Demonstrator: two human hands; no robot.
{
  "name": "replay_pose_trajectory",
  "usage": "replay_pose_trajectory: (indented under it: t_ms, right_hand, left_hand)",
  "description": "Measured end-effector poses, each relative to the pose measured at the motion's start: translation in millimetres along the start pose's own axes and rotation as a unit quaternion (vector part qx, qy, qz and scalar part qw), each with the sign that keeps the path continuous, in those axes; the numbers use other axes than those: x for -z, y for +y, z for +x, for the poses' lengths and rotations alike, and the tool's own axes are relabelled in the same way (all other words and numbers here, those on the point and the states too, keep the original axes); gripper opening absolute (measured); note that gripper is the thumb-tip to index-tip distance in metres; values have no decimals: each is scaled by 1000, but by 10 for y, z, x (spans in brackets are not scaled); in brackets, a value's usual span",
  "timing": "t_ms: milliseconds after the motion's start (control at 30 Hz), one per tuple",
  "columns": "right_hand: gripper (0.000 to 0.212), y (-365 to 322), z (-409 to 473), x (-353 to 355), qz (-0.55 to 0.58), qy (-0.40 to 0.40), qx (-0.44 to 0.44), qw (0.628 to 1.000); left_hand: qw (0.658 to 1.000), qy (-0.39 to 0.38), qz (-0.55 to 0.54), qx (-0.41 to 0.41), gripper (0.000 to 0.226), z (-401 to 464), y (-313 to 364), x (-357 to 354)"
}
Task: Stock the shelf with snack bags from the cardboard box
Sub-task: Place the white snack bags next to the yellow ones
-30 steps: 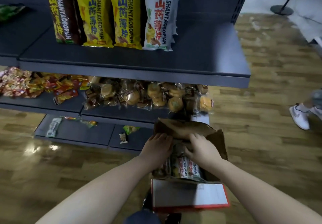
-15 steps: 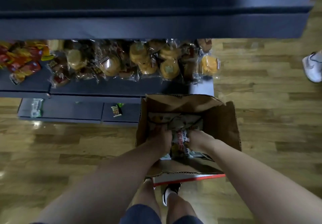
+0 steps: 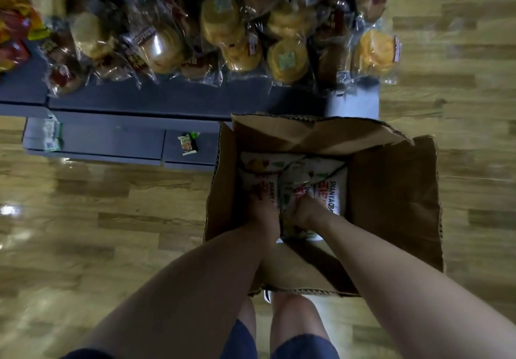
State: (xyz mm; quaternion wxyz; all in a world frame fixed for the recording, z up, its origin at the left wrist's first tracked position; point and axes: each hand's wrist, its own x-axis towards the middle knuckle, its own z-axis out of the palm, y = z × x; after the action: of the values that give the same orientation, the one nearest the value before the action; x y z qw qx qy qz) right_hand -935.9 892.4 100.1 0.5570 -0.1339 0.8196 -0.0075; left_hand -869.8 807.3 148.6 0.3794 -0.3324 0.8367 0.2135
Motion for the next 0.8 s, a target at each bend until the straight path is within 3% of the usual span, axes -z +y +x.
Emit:
replay_pose_trajectory:
  t_ms: [100, 167, 267, 500, 600, 800]
  right_hand:
    - [106, 77, 534, -331, 53, 20, -29, 998]
    - [121, 37, 540, -379, 97, 22, -66, 993]
    - [115, -131, 177, -190, 92, 50, -116, 988]
    - [106, -129, 332, -225, 95, 80, -147, 981]
    - [103, -65, 353, -221, 154, 88, -136, 975]
    - [98, 78, 237, -127, 188, 48, -90, 977]
  left_hand:
    - [998, 15, 55, 36, 86, 18, 14, -85]
    - [997, 4, 71, 38, 97, 8, 48, -98]
    - [997, -6, 58, 52, 100, 44, 99, -125]
    - [998, -3, 33, 60, 103, 151, 125, -171]
    - [998, -11, 10, 65, 109, 208, 86, -200]
    - [996, 8, -61, 60, 89, 263, -1, -195]
